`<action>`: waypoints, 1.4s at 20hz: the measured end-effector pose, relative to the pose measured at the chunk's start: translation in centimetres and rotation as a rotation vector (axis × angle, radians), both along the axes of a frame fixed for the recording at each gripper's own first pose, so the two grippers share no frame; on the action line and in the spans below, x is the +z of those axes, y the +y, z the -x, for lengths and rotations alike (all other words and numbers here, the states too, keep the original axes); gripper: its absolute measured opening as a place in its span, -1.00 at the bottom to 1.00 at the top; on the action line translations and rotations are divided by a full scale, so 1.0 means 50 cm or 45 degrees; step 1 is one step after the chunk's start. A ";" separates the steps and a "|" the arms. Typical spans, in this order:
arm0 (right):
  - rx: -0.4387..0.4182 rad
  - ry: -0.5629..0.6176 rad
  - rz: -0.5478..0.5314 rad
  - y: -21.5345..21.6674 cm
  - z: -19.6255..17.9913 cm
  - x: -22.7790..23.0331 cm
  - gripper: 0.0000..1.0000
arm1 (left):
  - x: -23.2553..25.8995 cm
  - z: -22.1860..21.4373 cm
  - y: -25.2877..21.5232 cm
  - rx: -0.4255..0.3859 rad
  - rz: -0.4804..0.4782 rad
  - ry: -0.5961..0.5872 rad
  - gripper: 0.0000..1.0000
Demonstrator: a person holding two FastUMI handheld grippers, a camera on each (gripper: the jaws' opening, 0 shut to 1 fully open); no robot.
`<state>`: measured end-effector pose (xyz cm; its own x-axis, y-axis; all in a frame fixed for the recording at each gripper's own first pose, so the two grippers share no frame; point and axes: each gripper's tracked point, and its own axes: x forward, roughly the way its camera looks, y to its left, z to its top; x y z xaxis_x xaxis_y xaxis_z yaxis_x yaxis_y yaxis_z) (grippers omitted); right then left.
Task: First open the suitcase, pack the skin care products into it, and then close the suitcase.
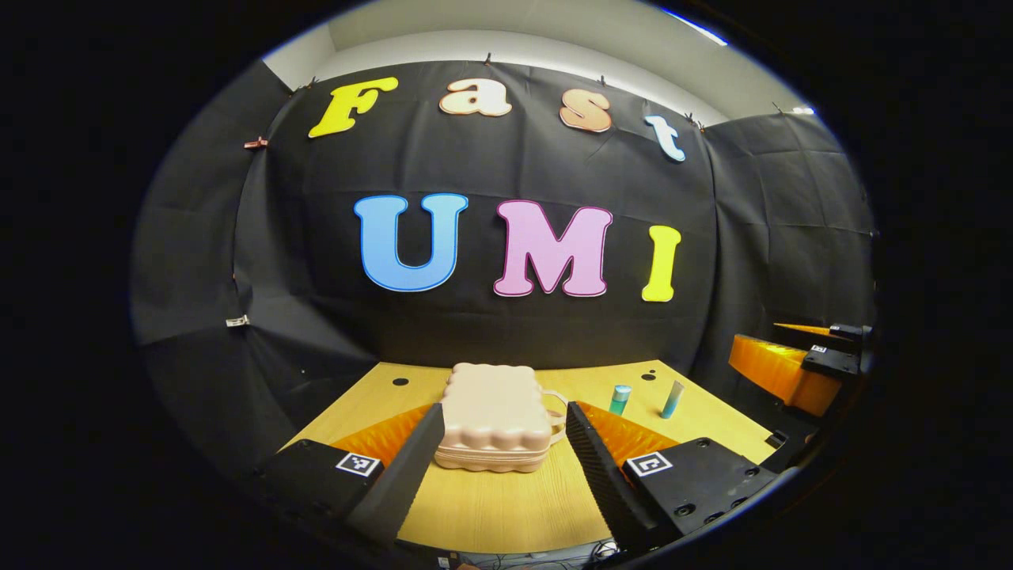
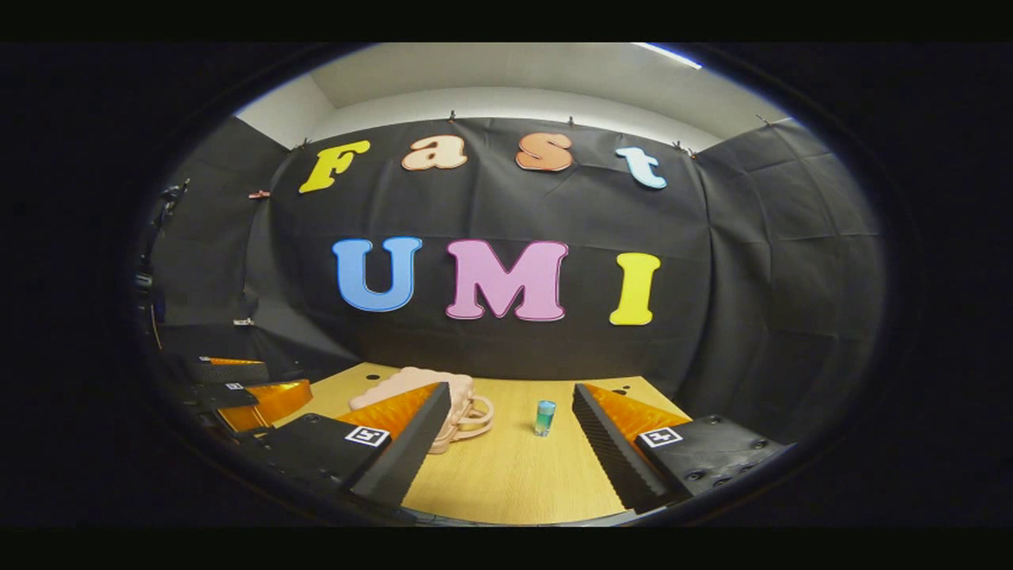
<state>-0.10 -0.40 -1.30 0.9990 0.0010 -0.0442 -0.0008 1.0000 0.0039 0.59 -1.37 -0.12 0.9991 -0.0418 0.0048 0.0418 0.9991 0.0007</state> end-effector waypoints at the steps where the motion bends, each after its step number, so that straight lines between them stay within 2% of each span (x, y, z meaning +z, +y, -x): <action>1: -0.001 0.010 0.001 -0.004 0.000 -0.005 0.96 | 0.003 -0.008 -0.005 -0.004 -0.008 0.001 0.94; 4: -0.022 0.033 0.016 -0.030 -0.007 -0.019 0.96 | 0.019 -0.046 -0.033 -0.047 0.003 -0.017 0.94; 5: -0.030 0.040 0.023 -0.042 -0.011 -0.020 0.86 | 0.024 -0.066 -0.045 -0.059 -0.002 -0.019 0.94; 6: -0.038 0.049 0.028 -0.055 -0.019 -0.022 0.94 | 0.025 -0.090 -0.058 -0.071 -0.013 -0.017 0.94; 7: -0.045 0.056 0.031 -0.066 -0.028 -0.021 0.87 | 0.029 -0.113 -0.072 -0.085 -0.028 -0.014 0.94; 8: -0.053 0.058 0.033 -0.080 -0.037 -0.019 0.94 | 0.030 -0.137 -0.089 -0.099 -0.040 -0.011 0.94; 10: -0.069 0.054 0.042 -0.113 -0.060 -0.009 0.87 | 0.031 -0.187 -0.127 -0.140 -0.054 0.001 0.94; 11: -0.077 0.049 0.051 -0.130 -0.078 -0.004 0.94 | 0.030 -0.211 -0.148 -0.161 -0.051 0.015 0.94; 13: -0.084 0.041 0.070 -0.167 -0.110 0.004 0.94 | 0.022 -0.270 -0.184 -0.188 -0.044 0.039 0.94; 16: -0.078 0.047 0.068 -0.222 -0.165 0.002 0.94 | -0.024 -0.383 -0.228 -0.172 -0.073 0.135 0.94; 17: -0.067 0.055 0.063 -0.239 -0.188 -0.005 0.87 | -0.050 -0.421 -0.246 -0.177 -0.094 0.186 0.94; 18: -0.052 0.070 0.058 -0.256 -0.212 -0.019 0.93 | -0.082 -0.458 -0.264 -0.192 -0.127 0.244 0.94; 22: -0.016 0.164 0.023 -0.323 -0.309 -0.091 0.94 | -0.194 -0.574 -0.301 -0.191 -0.223 0.443 0.94; 26: 0.035 0.283 -0.046 -0.355 -0.364 -0.169 0.92 | -0.290 -0.669 -0.320 -0.117 -0.262 0.618 0.94; 28: 0.054 0.318 -0.063 -0.368 -0.389 -0.197 0.92 | -0.337 -0.702 -0.324 -0.074 -0.253 0.702 0.87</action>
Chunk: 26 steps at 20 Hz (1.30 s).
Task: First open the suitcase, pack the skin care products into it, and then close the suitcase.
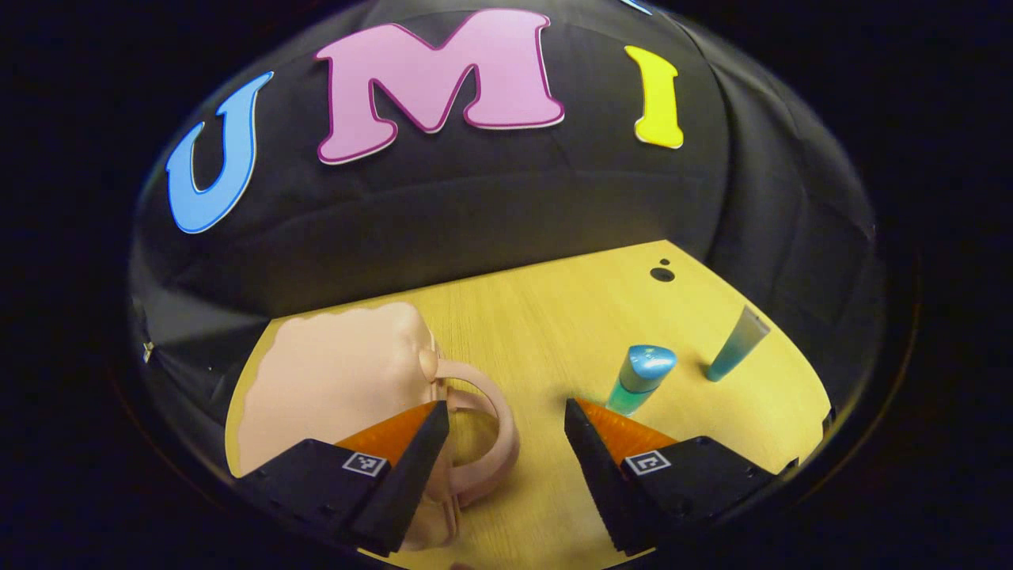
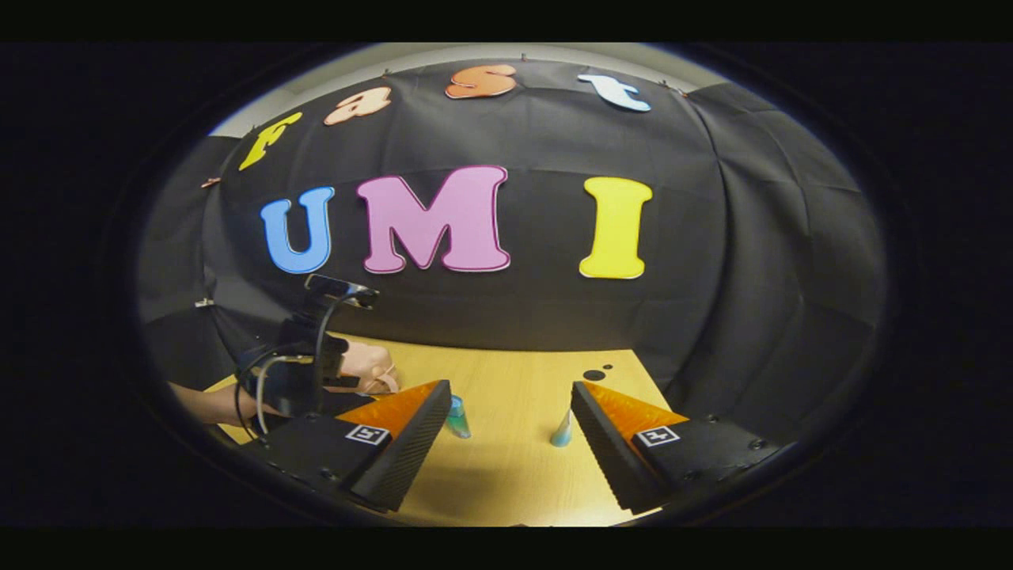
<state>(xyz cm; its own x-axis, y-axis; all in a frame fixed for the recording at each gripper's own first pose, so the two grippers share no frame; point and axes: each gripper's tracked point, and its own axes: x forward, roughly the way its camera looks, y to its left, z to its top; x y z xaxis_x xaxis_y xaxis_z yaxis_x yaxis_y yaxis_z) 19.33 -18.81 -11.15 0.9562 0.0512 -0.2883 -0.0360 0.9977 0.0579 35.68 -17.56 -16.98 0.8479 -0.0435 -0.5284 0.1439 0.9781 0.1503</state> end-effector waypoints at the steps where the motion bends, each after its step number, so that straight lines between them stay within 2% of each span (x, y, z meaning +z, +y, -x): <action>1: 0.001 0.011 -0.015 -0.007 -0.011 -0.009 0.94 | -0.021 -0.005 -0.003 0.018 0.013 0.046 0.76; 3: -0.001 0.015 -0.028 -0.021 -0.032 -0.017 1.00 | -0.051 -0.023 -0.008 0.034 0.021 0.104 0.74; 4: 0.003 0.007 -0.011 -0.026 -0.038 -0.018 0.93 | -0.066 -0.034 -0.004 0.042 0.006 0.124 0.75; 6: 0.015 0.000 0.037 -0.032 -0.046 -0.027 0.94 | -0.090 -0.051 -0.003 0.071 0.000 0.173 0.71; 7: 0.028 0.007 0.049 -0.031 -0.049 -0.032 0.96 | -0.105 -0.058 -0.003 0.095 0.013 0.199 0.52; 10: 0.041 0.026 0.063 -0.031 -0.052 -0.049 0.96 | -0.148 -0.078 0.009 0.165 0.026 0.301 0.34; 11: 0.034 0.028 0.068 -0.033 -0.050 -0.049 0.96 | -0.160 -0.084 0.018 0.189 0.020 0.320 0.06; 14: -0.001 0.039 0.060 -0.045 -0.043 -0.059 0.96 | -0.147 -0.080 0.015 0.204 0.120 0.349 -0.47; 17: -0.034 0.058 0.040 -0.054 -0.038 -0.068 0.96 | -0.128 -0.079 0.006 0.158 0.124 0.332 -0.60; 21: -0.038 0.044 0.013 -0.051 -0.043 -0.061 0.96 | -0.051 -0.073 0.003 0.087 0.011 0.254 -0.70; 26: 0.032 0.011 0.013 -0.014 -0.042 -0.050 0.95 | 0.107 -0.061 0.037 0.108 0.159 0.159 -0.73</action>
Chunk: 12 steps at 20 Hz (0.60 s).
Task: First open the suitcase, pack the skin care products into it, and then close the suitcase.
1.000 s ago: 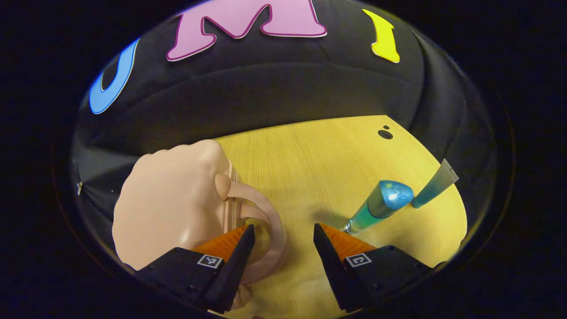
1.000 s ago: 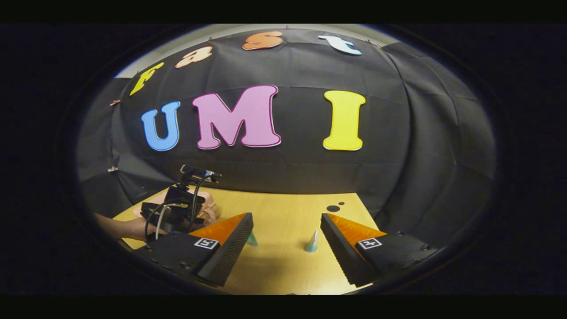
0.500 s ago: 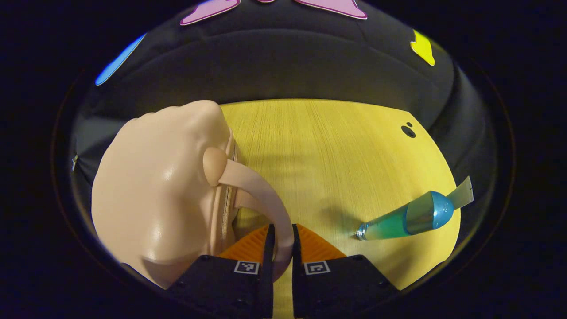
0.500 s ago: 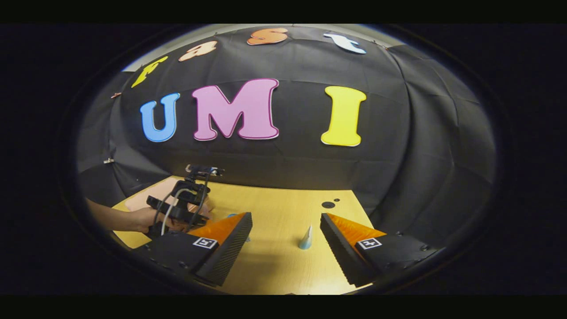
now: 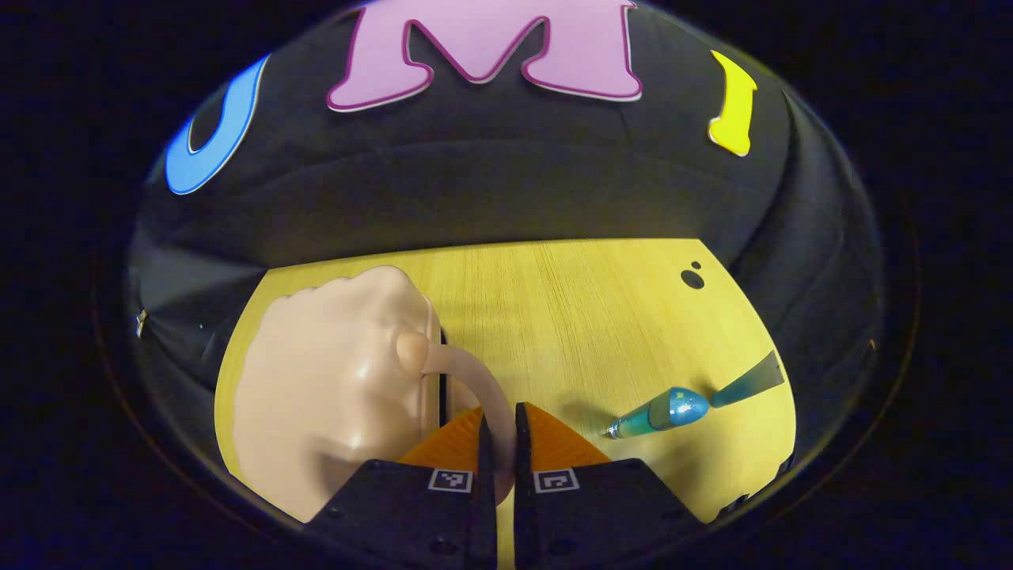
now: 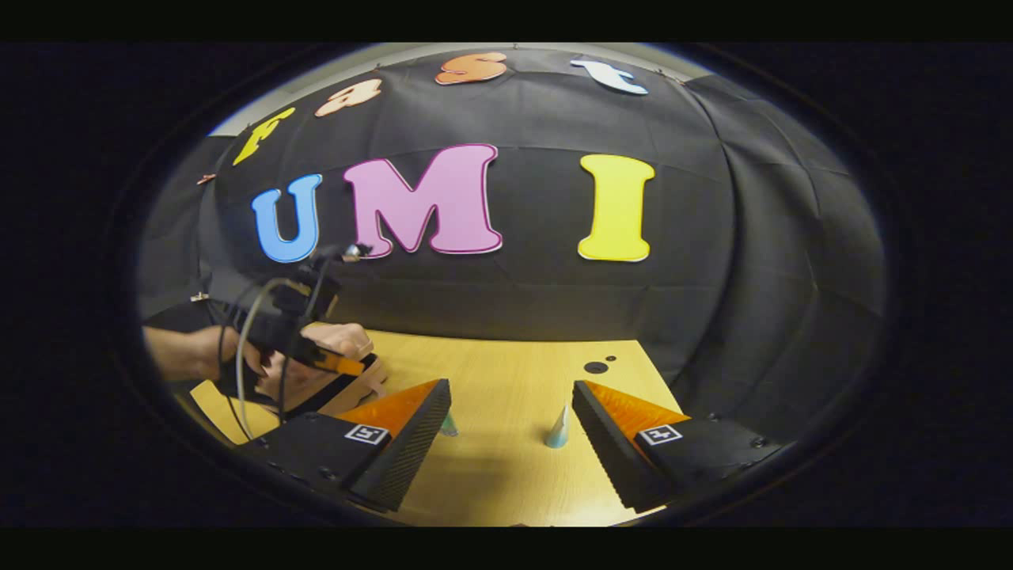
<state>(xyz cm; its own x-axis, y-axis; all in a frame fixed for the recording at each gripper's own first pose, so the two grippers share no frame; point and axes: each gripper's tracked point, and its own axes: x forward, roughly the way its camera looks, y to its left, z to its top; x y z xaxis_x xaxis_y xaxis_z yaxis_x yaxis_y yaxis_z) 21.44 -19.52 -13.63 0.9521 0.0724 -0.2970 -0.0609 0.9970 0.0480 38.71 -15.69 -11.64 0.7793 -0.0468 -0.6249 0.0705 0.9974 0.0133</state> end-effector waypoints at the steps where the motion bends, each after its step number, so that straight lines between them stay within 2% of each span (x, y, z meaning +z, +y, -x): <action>1: 0.012 -0.002 -0.003 0.010 0.004 0.003 0.96 | 0.044 0.007 0.025 -0.003 0.012 -0.018 -0.73; 5: 0.036 -0.003 -0.023 0.061 0.012 0.023 0.95 | 0.177 0.036 0.130 -0.001 0.114 -0.044 -0.73; 7: 0.037 -0.010 -0.020 0.090 0.017 0.038 0.96 | 0.225 0.054 0.209 0.006 0.118 -0.074 -0.73; 8: 0.036 -0.020 -0.014 0.105 0.019 0.050 0.95 | 0.242 0.062 0.249 0.013 0.118 -0.089 -0.81; 12: 0.011 -0.079 0.019 0.165 0.036 0.105 0.96 | 0.312 0.095 0.462 0.077 -0.014 -0.162 -0.65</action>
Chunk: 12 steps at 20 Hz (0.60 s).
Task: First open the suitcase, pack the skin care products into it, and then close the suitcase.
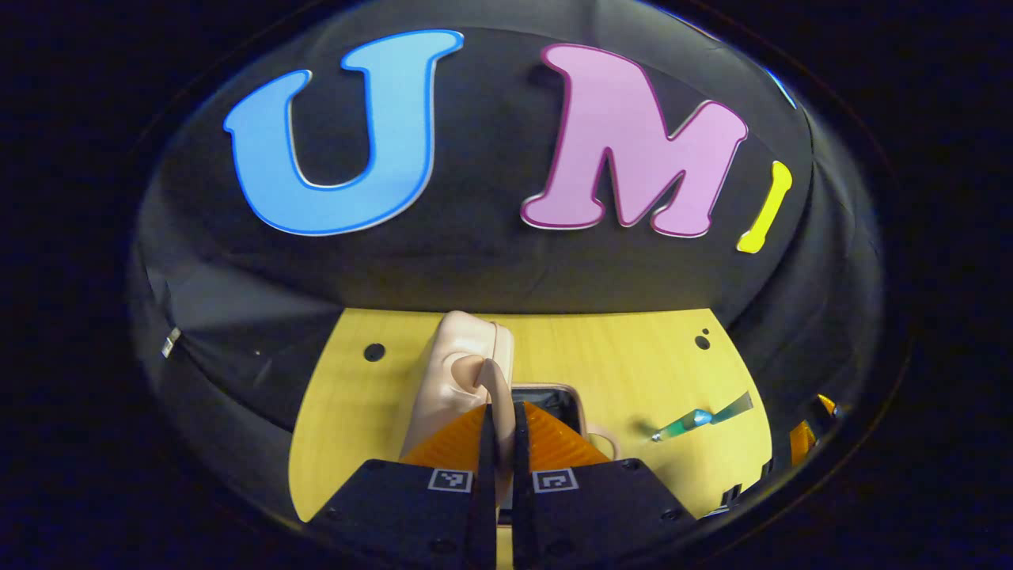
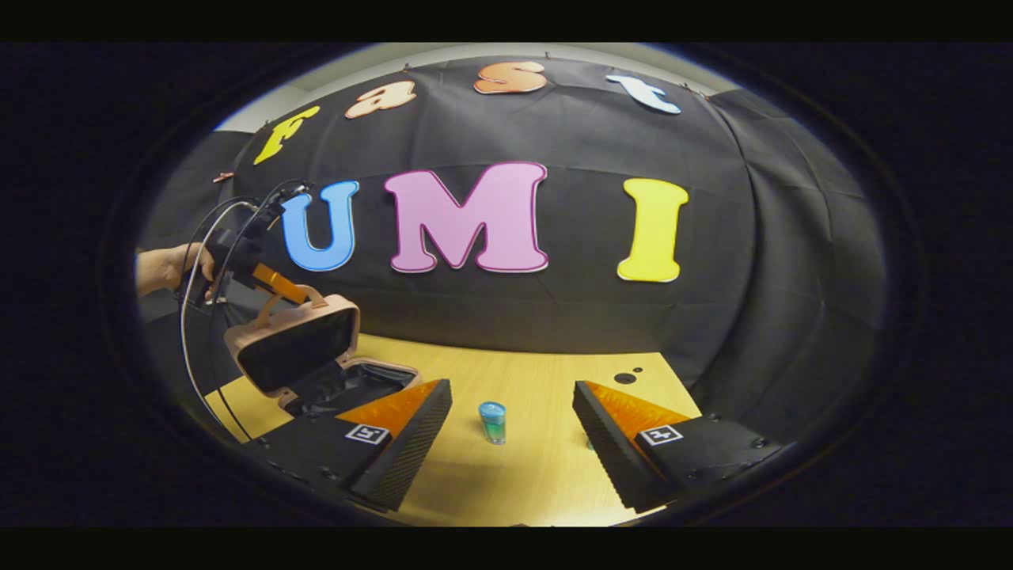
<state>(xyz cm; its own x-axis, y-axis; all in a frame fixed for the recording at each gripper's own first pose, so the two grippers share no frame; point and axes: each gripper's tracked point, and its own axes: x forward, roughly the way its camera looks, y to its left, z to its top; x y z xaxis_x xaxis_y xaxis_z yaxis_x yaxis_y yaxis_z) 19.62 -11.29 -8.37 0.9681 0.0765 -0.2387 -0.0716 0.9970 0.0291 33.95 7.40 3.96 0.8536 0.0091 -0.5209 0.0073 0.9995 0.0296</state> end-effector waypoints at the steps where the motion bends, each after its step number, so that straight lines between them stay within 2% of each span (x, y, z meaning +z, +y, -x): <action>1: -0.006 -0.018 0.017 0.015 0.007 0.016 0.96 | 0.001 0.002 0.056 0.015 -0.043 -0.005 -0.74; 2: -0.011 -0.044 0.043 0.030 0.014 0.030 0.96 | 0.003 0.003 0.111 0.033 -0.091 -0.018 -0.75; 5: -0.051 -0.097 0.095 0.053 0.036 0.063 1.00 | -0.028 -0.020 0.295 0.170 -0.285 -0.078 -0.74; 6: -0.072 -0.107 0.086 0.063 0.048 0.072 0.93 | -0.050 -0.035 0.352 0.198 -0.312 -0.092 -0.75; 9: -0.134 -0.096 0.157 0.081 0.074 0.073 0.93 | -0.133 -0.067 0.486 0.266 -0.328 -0.094 -0.75; 11: -0.185 -0.047 0.185 0.084 0.095 0.056 0.94 | -0.193 -0.092 0.546 0.291 -0.281 -0.087 -0.81; 12: -0.213 -0.018 0.173 0.080 0.100 0.047 0.94 | -0.223 -0.101 0.575 0.303 -0.248 -0.072 -0.74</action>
<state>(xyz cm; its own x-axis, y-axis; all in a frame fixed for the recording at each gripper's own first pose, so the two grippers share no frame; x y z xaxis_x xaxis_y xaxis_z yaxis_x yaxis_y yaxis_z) 14.61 -7.26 -6.01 0.9680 -0.1177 -0.2218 0.0960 0.9897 -0.1061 38.99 36.13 -7.20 0.8432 0.3072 -0.4412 -0.2333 0.9484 0.2145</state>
